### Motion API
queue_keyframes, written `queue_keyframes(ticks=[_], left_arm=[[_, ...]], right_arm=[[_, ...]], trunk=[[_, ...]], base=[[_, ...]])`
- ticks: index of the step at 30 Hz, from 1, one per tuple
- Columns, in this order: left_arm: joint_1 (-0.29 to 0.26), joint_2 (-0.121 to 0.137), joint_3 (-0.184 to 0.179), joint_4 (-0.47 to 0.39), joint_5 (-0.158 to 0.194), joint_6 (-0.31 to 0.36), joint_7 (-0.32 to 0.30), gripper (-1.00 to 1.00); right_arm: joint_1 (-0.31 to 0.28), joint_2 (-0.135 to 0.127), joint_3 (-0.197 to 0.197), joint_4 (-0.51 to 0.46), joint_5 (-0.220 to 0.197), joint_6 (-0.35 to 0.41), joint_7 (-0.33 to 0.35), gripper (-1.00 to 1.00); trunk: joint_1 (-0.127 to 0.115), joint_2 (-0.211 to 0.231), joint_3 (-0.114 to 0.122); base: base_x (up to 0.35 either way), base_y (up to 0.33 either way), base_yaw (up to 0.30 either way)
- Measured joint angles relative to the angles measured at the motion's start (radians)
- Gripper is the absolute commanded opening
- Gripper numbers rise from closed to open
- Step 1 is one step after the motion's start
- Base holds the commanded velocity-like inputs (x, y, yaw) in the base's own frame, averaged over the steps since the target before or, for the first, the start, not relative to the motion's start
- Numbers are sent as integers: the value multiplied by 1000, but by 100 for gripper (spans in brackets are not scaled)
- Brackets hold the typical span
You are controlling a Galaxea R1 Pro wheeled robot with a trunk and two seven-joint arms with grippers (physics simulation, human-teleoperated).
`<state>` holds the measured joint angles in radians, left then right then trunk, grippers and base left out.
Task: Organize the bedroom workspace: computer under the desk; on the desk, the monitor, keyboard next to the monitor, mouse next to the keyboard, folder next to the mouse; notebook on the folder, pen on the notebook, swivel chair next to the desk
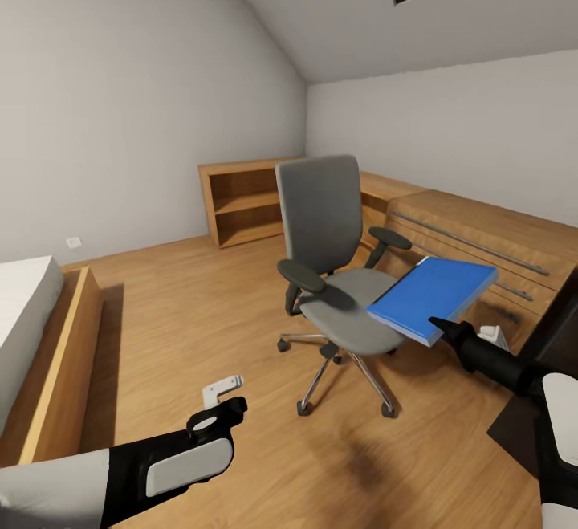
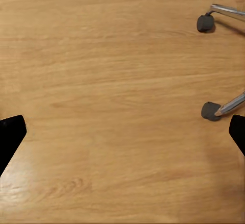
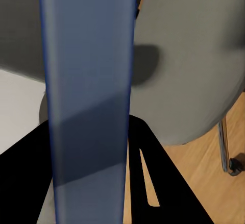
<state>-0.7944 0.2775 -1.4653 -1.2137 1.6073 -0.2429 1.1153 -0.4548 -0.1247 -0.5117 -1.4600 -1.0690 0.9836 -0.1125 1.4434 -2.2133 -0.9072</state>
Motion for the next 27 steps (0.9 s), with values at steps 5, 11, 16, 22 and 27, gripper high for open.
queue_keyframes(ticks=[5, 11, 16, 22, 27], left_arm=[[0, -9, -150, 181, 93, -3, -57, 100], [0, -28, -289, 190, 199, -8, -63, 100], [0, -96, -433, 270, 319, -35, -67, 100], [8, -123, -455, 397, 347, -41, -139, 100], [61, -138, -456, 630, 442, -7, -494, 100]], right_arm=[[24, 31, 0, 0, 0, -1, 0, -100], [28, 39, 0, -2, 1, -1, 0, -100], [29, 37, -1, -4, 3, -3, 0, -100], [29, 35, -3, -5, 3, -3, 0, -100], [29, 34, -20, -6, 4, -5, 1, -100]], trunk=[[-19, 35, 16], [-42, 77, 34], [-61, 112, 50], [-84, 154, 69], [-104, 189, 85]], base=[[0, 0, 0], [0, 0, 0], [0, 0, 0], [0, 0, 0], [0, 0, 0]])
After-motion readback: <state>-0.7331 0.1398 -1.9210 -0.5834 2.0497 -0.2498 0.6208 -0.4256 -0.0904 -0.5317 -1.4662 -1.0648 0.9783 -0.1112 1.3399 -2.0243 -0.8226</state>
